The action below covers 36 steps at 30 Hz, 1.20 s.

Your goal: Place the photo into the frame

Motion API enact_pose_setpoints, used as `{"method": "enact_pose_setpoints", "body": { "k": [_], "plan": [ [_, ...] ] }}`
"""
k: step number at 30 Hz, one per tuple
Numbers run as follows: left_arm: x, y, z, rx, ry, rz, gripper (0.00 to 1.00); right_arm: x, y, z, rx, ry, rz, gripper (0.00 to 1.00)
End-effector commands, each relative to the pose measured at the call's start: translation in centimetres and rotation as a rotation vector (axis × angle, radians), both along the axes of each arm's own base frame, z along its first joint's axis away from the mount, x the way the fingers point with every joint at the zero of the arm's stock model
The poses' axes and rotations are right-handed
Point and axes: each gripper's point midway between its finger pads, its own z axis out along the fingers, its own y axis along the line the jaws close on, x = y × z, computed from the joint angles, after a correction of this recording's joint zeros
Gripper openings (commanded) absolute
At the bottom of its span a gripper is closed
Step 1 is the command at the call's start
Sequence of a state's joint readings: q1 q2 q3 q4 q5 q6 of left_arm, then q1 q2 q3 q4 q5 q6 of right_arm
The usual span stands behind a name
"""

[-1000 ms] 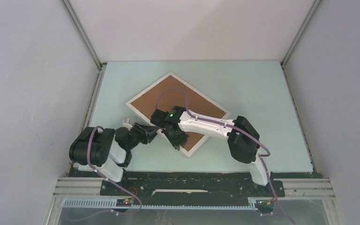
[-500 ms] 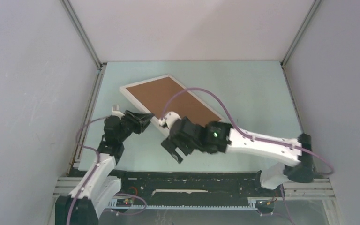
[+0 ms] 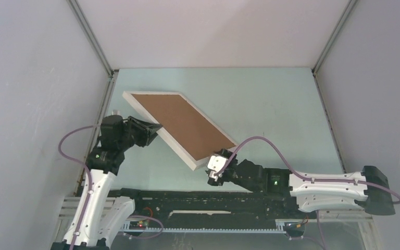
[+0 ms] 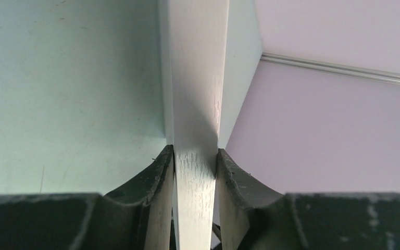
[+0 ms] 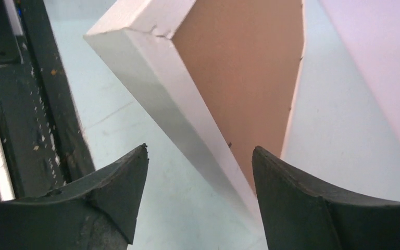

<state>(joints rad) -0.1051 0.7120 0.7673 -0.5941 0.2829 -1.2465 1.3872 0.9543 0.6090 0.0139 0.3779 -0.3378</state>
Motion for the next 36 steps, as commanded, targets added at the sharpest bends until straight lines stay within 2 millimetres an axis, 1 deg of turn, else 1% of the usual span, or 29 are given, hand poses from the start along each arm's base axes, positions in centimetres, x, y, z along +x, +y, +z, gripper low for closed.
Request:
{"method": "enact_pose_setpoints", "body": {
  "k": [1,5,7,8,9,11,12,14,16,18,19,20,21,22,23,25,26,28,29,31,34,36],
  "plan": [
    [0.2,-0.3,7.3,-0.030,-0.146,-0.013,0.00,1.2,2.9,6.1,0.210,-0.211,0.056,0.78],
    [0.3,-0.4,8.9,-0.053,-0.167,-0.004,0.00,1.2,4.0,5.5,0.212,-0.252,0.065,0.84],
    [0.2,-0.3,10.1,-0.044,-0.179,-0.003,0.00,2.1,4.2,5.3,0.225,-0.243,0.047,0.84],
    [0.1,-0.2,10.5,-0.040,-0.185,0.001,0.00,2.6,4.3,5.1,0.236,-0.234,0.039,0.82],
    [0.2,-0.1,11.0,-0.036,-0.193,0.009,0.00,3.7,4.2,4.8,0.241,-0.228,0.011,0.76],
    [0.3,0.0,11.8,-0.031,-0.202,0.018,0.00,5.4,4.0,4.6,0.264,-0.217,-0.031,0.54],
    [0.4,0.0,12.2,-0.023,-0.210,0.019,0.00,6.2,3.8,4.5,0.276,-0.206,-0.035,0.49],
    [0.6,0.1,12.7,-0.012,-0.214,0.026,0.00,6.5,4.1,4.2,0.293,-0.172,0.012,0.43],
    [0.8,0.2,13.2,-0.010,-0.220,0.036,0.00,7.0,4.0,4.4,0.323,-0.157,0.026,0.40],
    [1.3,0.2,13.7,-0.014,-0.227,0.042,0.00,7.9,3.5,4.4,0.348,-0.129,0.034,0.31],
    [1.6,0.0,14.1,-0.019,-0.243,0.032,0.02,8.4,3.1,4.3,0.356,-0.102,0.038,0.25],
    [1.9,-0.4,14.6,-0.023,-0.261,0.012,0.14,9.1,2.6,4.2,0.367,-0.061,0.039,0.16],
    [2.2,-0.6,15.3,-0.017,-0.284,-0.006,0.30,9.5,2.2,4.1,0.375,-0.007,0.061,0.07],
    [2.5,-0.8,16.1,-0.001,-0.311,-0.028,0.46,10.4,1.4,4.2,0.393,0.047,0.061,0.00],
    [2.7,-0.9,17.1,0.025,-0.343,-0.049,0.57,11.1,0.8,4.1,0.405,0.099,0.066,0.00],
    [3.0,-0.7,18.7,0.109,-0.396,-0.067,0.84,12.5,-0.6,3.9,0.427,0.191,0.071,0.00],
    [3.1,-0.3,19.3,0.165,-0.418,-0.068,0.90,12.9,-1.2,3.6,0.433,0.243,0.089,0.00],
    [3.4,1.2,20.1,0.291,-0.433,-0.038,0.92,13.3,-2.0,3.0,0.449,0.356,0.175,0.00],
    [3.3,2.1,20.2,0.346,-0.427,-0.012,0.92,14.0,-2.6,2.6,0.452,0.387,0.180,0.00],
    [3.1,3.6,20.7,0.434,-0.443,0.034,0.91,15.5,-3.5,2.4,0.469,0.454,0.189,0.00],
    [2.8,4.3,21.0,0.488,-0.468,0.047,0.90,17.9,-4.4,2.7,0.523,0.583,0.230,0.00],
    [2.8,4.4,20.8,0.502,-0.468,0.041,0.90,20.1,-5.3,3.1,0.568,0.668,0.247,0.00]
  ]
}}
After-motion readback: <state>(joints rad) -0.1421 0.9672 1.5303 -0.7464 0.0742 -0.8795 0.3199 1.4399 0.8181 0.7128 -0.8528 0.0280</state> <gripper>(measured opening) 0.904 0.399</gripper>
